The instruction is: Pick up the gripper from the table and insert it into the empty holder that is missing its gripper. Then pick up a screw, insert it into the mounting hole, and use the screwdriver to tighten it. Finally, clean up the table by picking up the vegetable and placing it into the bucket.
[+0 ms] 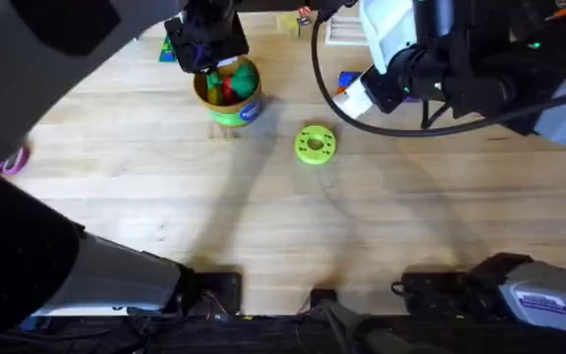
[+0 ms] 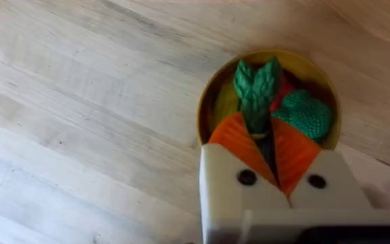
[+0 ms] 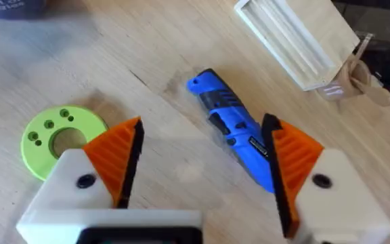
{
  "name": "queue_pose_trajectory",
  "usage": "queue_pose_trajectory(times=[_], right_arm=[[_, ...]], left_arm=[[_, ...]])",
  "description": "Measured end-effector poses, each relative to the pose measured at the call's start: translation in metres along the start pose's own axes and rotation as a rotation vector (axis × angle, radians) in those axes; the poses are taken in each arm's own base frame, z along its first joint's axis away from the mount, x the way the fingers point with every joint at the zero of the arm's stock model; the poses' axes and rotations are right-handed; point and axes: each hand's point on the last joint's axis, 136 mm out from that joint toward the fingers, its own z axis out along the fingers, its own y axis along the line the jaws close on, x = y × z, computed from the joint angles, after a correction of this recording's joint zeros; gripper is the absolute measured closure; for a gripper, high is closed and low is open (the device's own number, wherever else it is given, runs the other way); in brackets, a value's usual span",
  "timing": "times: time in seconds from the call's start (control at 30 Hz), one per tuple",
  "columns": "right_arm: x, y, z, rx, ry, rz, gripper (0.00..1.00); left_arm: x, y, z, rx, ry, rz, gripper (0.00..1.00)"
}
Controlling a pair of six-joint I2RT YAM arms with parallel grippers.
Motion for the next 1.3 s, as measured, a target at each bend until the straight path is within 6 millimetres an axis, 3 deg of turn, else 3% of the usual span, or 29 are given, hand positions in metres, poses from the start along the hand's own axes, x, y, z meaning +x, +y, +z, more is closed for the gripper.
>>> queue_pose_trajectory(times=[0.03, 0.2, 0.23, 0.27, 0.43, 0.53, 0.67, 0.83, 0.93, 1.03, 1.3], right_arm=[[0.0, 0.0, 0.0, 0.0, 0.0, 0.0, 0.01], [0.0, 0.0, 0.0, 0.0, 0.0, 0.0, 0.01], [0.0, 0.0, 0.0, 0.0, 0.0, 0.0, 0.01], [0.0, 0.0, 0.0, 0.0, 0.0, 0.0, 0.01], [-0.001, 0.002, -0.002, -0.004, -0.003, 0.031, 0.01], [-0.011, 0.0, -0.017, 0.002, -0.047, 0.085, 0.01], [-0.027, -0.005, -0.056, 0.012, -0.141, 0.15, 0.01], [-0.017, 0.003, -0.098, -0.018, -0.146, 0.173, 0.01], [-0.006, 0.008, -0.118, -0.04, -0.133, 0.2, 0.01], [0.002, 0.015, -0.136, -0.081, -0.138, 0.235, 0.011], [0.007, 0.02, -0.18, -0.145, -0.227, 0.326, 0.011]], left_arm=[[0.0, 0.0, 0.0, 0.0, 0.0, 0.0, 0.978], [-0.001, 0.0, 0.0, 0.0, -0.004, -0.004, 0.218], [-0.001, 0.0, 0.0, 0.0, -0.003, -0.004, 0.088], [0.0, 0.0, 0.0, 0.0, -0.002, -0.008, 0.027], [0.01, 0.007, -0.005, -0.017, 0.044, 0.015, 0.01], [0.009, 0.012, -0.018, -0.009, 0.051, 0.034, 0.01], [-0.01, 0.015, -0.059, 0.065, -0.012, 0.073, 0.01], [-0.021, 0.021, -0.124, 0.222, -0.1, 0.177, 0.01], [-0.011, 0.028, -0.152, 0.296, -0.109, 0.262, 0.01], [0.007, 0.038, -0.164, 0.328, -0.078, 0.342, 0.01], [0.039, 0.049, -0.173, 0.362, 0.004, 0.54, 0.01]])
